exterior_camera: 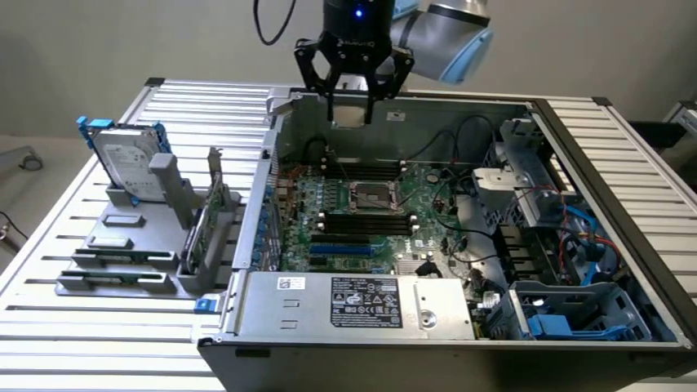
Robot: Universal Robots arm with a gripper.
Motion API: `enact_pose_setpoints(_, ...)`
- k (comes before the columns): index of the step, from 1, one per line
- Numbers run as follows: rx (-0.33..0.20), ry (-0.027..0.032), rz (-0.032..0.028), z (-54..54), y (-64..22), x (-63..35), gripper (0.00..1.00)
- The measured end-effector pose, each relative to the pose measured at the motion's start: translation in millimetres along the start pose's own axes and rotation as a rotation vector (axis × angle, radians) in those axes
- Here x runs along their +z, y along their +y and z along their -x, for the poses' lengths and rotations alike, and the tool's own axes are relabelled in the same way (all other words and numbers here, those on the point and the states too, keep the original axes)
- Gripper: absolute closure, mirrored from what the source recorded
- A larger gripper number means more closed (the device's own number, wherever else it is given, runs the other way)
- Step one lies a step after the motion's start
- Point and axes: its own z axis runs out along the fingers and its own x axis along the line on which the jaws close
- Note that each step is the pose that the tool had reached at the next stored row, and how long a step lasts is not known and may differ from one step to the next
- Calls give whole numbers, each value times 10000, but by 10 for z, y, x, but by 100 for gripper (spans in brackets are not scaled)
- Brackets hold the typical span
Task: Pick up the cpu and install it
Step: 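Pick up the cpu and move it towards the insertion slot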
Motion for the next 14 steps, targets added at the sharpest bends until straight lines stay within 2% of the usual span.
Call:
enact_pose_setpoints(7, 0, 0, 0, 297, 140, 129, 45)
enact_pose_setpoints(14, 1, 0, -1, 373, 143, 256, 45)
